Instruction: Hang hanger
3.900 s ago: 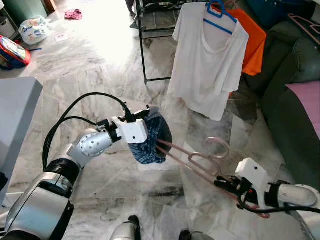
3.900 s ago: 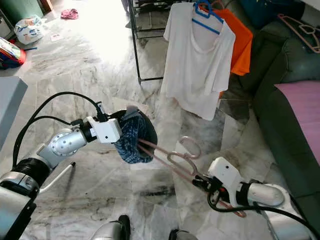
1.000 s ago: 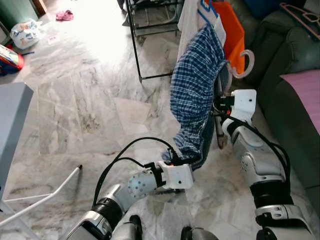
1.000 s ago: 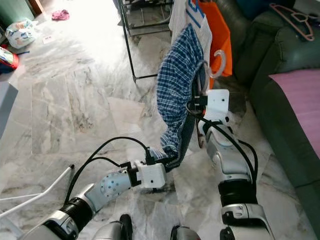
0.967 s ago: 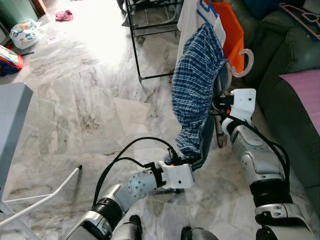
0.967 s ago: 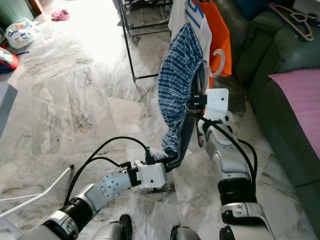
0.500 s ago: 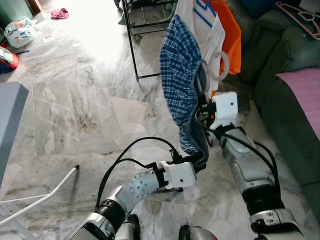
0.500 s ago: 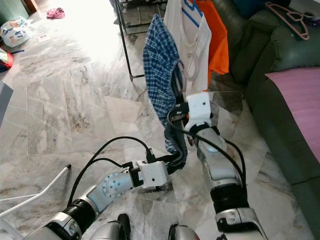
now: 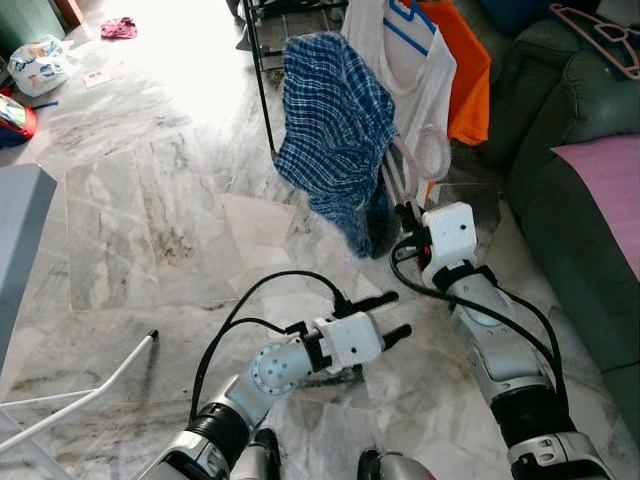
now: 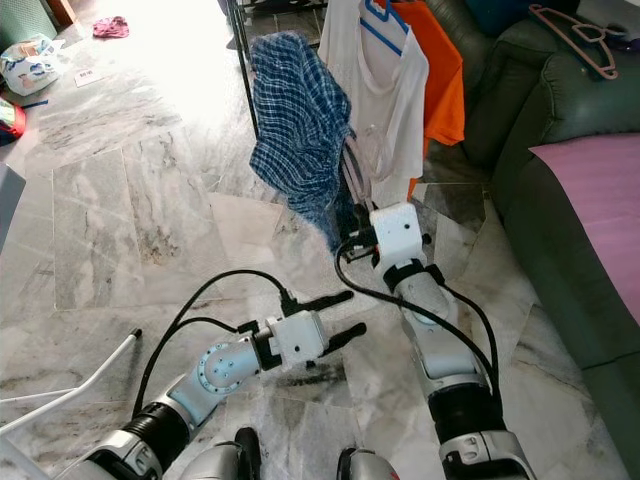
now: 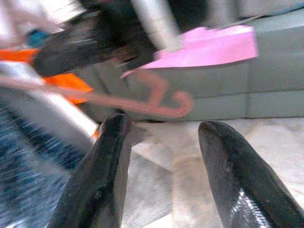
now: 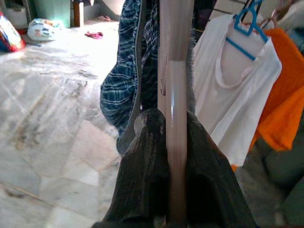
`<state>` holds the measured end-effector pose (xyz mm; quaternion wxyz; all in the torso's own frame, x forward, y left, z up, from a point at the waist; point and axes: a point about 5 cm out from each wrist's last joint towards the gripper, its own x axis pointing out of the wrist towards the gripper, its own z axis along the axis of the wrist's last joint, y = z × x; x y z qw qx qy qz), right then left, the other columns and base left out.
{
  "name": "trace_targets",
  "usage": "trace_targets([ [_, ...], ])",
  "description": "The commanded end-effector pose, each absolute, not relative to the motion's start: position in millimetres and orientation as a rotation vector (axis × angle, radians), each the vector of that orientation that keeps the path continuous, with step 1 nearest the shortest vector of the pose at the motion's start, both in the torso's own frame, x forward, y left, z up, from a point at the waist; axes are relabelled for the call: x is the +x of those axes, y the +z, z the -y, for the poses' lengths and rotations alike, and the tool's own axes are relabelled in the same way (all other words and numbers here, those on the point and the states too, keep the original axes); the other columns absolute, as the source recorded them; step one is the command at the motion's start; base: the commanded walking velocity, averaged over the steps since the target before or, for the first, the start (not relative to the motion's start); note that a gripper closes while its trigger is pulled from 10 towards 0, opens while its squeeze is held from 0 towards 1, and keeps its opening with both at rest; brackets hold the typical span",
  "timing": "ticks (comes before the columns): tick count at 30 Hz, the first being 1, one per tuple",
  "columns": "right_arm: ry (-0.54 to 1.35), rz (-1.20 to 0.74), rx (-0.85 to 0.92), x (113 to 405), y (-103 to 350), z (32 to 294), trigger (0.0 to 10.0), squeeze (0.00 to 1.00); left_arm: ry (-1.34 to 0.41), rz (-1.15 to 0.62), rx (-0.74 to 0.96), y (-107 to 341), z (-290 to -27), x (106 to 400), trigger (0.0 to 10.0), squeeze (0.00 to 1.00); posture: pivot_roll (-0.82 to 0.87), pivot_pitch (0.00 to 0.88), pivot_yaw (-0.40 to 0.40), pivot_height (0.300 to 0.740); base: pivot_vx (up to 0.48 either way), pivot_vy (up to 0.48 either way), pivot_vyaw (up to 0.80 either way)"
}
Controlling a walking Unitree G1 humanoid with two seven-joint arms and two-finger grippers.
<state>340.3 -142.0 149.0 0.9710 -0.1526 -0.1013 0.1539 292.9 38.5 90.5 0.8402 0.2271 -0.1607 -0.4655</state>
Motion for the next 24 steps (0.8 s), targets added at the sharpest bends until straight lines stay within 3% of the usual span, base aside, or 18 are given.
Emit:
trace_targets([
  [1, 0.339, 0.228, -0.343, 337.0, 147.1, 139.7, 10.0, 0.00, -0.937, 0.351, 0.476, 94.1, -49.4, 297.0, 10.0, 1.00, 0.02, 0.267, 0.030, 0.740, 0.000, 0.000, 0.00],
  [14, 0.440, 0.167, -0.420, 312.6, 120.4, 173.0, 10.0, 0.00, -0.740, 0.449, 0.614, 138.1, -118.3, 326.9, 10.0, 1.00, 0.04, 0.259, 0.030, 0.740, 0.000, 0.000, 0.00],
  [24, 0.626, 0.101, -0.370, 298.0, 110.5, 178.1, 10.0, 0.00, -0.770, 0.489, 0.722, 150.2, -125.5, 330.0, 10.0, 1.00, 0.04, 0.257, 0.036, 0.740, 0.000, 0.000, 0.00],
])
